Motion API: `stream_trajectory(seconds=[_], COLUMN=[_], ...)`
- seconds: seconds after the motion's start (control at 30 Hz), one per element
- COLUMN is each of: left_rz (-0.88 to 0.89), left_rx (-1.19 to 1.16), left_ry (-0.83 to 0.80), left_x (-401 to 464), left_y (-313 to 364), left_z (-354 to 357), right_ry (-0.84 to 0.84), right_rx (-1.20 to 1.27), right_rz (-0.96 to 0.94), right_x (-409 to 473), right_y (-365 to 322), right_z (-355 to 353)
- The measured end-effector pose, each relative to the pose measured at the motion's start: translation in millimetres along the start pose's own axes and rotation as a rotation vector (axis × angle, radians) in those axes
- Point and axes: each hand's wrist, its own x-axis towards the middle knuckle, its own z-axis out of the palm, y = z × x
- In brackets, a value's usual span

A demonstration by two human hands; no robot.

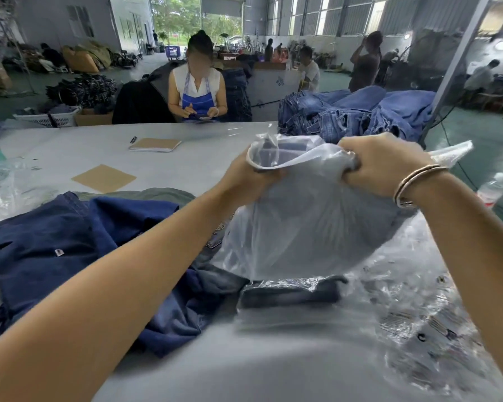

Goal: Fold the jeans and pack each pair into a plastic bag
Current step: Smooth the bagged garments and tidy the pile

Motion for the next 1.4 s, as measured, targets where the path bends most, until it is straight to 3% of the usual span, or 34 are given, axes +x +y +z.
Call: stream_trajectory(seconds=[0.1,0.2,0.27,0.37,0.43,0.53,0.6,0.73,0.8,0.9,1.0,1.03,1.1,1.17,1.27,1.4], left_rz=[0.084,0.195,0.151,-0.111,-0.124,-0.11,-0.085,0.18,0.177,0.009,-0.391,-0.417,-0.238,-0.127,-0.323,-0.415], left_rx=[0.08,0.4,0.623,1.04,1.268,1.346,1.401,1.506,1.46,1.385,1.191,1.115,1.074,1.005,0.943,0.978], left_ry=[0.161,0.148,0.086,-0.301,-0.47,-0.485,-0.51,-0.494,-0.594,-0.745,-0.907,-0.851,-0.539,-0.243,-0.293,-0.259], left_x=[35,45,35,-5,-34,-59,-66,-73,-74,-59,-35,-29,-19,-15,-35,-61], left_y=[-10,-55,-103,-174,-210,-234,-237,-212,-207,-190,-173,-171,-173,-187,-227,-270], left_z=[12,24,32,49,59,61,52,37,29,18,12,18,39,69,108,114], right_ry=[0.348,0.409,0.207,-0.395,-0.697,-0.715,-0.677,-0.653,-0.657,-0.705,-0.714,-0.62,-0.397,-0.409,-0.657,-0.67], right_rx=[-0.031,-0.019,-0.09,-0.186,-0.042,0.127,0.133,0.122,0.082,0.013,0.108,0.18,0.223,0.165,0.077,-0.014], right_rz=[0.005,0.058,0.148,0.181,0.235,0.301,0.246,0.141,0.085,-0.037,-0.072,-0.026,0.084,0.203,0.279,0.285], right_x=[7,-2,-21,-62,-88,-104,-104,-106,-105,-100,-81,-71,-49,-39,-58,-75], right_y=[17,32,43,56,58,50,42,34,36,42,46,50,57,54,36,34], right_z=[26,89,144,225,264,291,294,287,277,257,236,236,245,264,311,341])
